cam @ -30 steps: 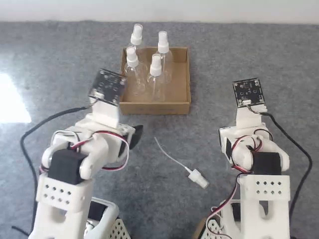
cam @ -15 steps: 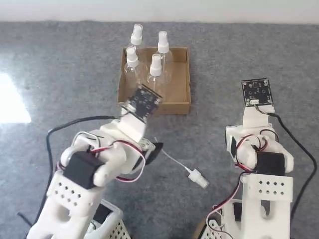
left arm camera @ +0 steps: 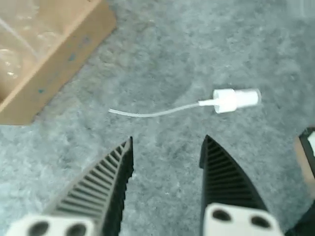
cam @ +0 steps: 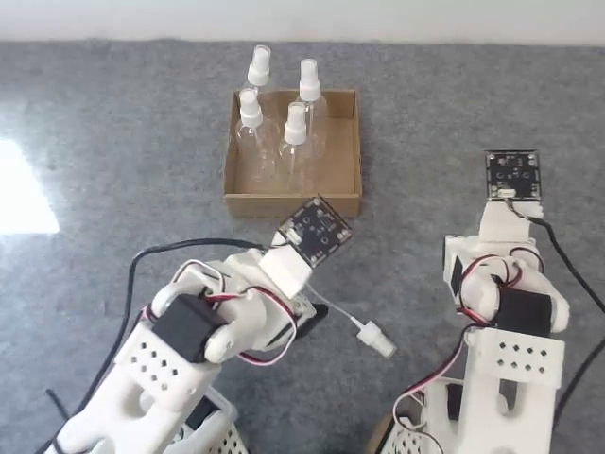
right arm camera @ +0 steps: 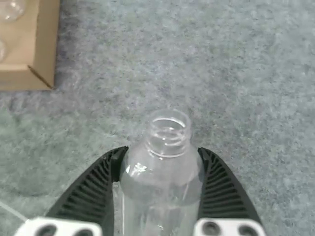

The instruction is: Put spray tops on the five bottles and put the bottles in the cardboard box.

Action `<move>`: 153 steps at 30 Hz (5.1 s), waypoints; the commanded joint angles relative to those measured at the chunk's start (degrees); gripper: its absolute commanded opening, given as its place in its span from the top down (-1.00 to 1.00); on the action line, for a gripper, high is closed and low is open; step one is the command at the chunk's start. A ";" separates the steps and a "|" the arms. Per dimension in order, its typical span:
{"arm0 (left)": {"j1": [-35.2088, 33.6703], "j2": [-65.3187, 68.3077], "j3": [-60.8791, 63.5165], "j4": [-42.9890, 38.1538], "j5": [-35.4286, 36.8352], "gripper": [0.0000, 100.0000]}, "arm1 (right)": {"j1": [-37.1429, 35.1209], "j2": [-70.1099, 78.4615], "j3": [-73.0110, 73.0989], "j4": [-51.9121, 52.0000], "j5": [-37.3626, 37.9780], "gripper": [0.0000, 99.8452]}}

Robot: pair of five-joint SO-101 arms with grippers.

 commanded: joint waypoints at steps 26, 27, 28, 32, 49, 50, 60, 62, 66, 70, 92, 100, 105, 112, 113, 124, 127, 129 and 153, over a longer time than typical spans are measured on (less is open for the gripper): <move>14.24 39.21 -4.79 -19.25 -6.33 0.58 | 8.40 -21.58 5.19 -1.63 -0.97 0.85; 14.24 41.14 -6.02 -19.34 -6.33 0.58 | 8.40 -21.58 5.19 -1.63 -0.97 0.85; 14.24 42.99 -7.25 -19.34 -6.33 0.58 | 8.40 -21.58 5.19 -1.63 -0.88 0.85; 14.24 49.14 -11.30 -19.34 -6.33 0.58 | 8.40 -21.58 5.19 -1.63 -0.88 0.85; 14.33 65.05 -22.37 -16.18 -5.98 0.76 | 8.31 -21.58 5.19 -1.63 -0.62 0.85; 14.33 65.14 -22.37 -16.18 -5.98 0.80 | 8.31 -21.58 5.19 -1.63 -0.62 0.85; 13.80 64.79 -22.20 -16.09 -5.89 0.93 | 8.13 -21.58 5.19 -1.63 -0.53 0.85; 13.80 64.79 -22.11 -16.09 -5.89 0.96 | 8.13 -21.58 5.19 -1.63 -0.53 0.85; 13.80 64.70 -22.46 -13.45 -5.89 0.98 | 8.13 -21.58 5.19 -1.63 -0.53 0.85; 13.80 64.70 -22.37 -12.04 -5.89 0.98 | 8.13 -21.58 5.19 -1.63 -0.53 0.85; 4.13 52.31 -18.77 -3.52 -5.63 0.98 | 8.04 -21.58 5.19 -1.63 -0.53 0.85; 3.34 44.13 -12.00 -3.52 -7.21 0.80 | 8.04 -21.58 5.19 -1.63 -0.53 0.85; 3.34 44.22 -10.95 -3.52 -7.12 0.56 | 8.04 -21.58 5.19 -1.63 -0.53 0.85; 3.34 44.22 -14.90 -3.52 -7.12 0.56 | 8.04 -21.58 5.19 -1.63 -0.53 0.85; 3.34 44.22 -15.96 -3.52 -7.03 0.56 | 8.04 -21.58 5.19 -1.63 -0.53 0.85; -5.19 44.31 -23.87 -3.96 -2.20 0.56 | 8.04 -21.58 5.19 -1.63 -0.44 0.85; -5.63 44.92 -24.13 -4.40 -2.99 0.56 | 8.04 -21.58 5.19 -1.63 -0.44 0.85; -5.45 47.03 -24.48 -4.75 -4.48 0.56 | 8.04 -21.58 5.19 -1.63 -0.44 0.85; -6.77 87.56 -56.22 9.85 -4.66 0.65 | 8.04 -21.58 5.19 -1.63 -0.44 0.85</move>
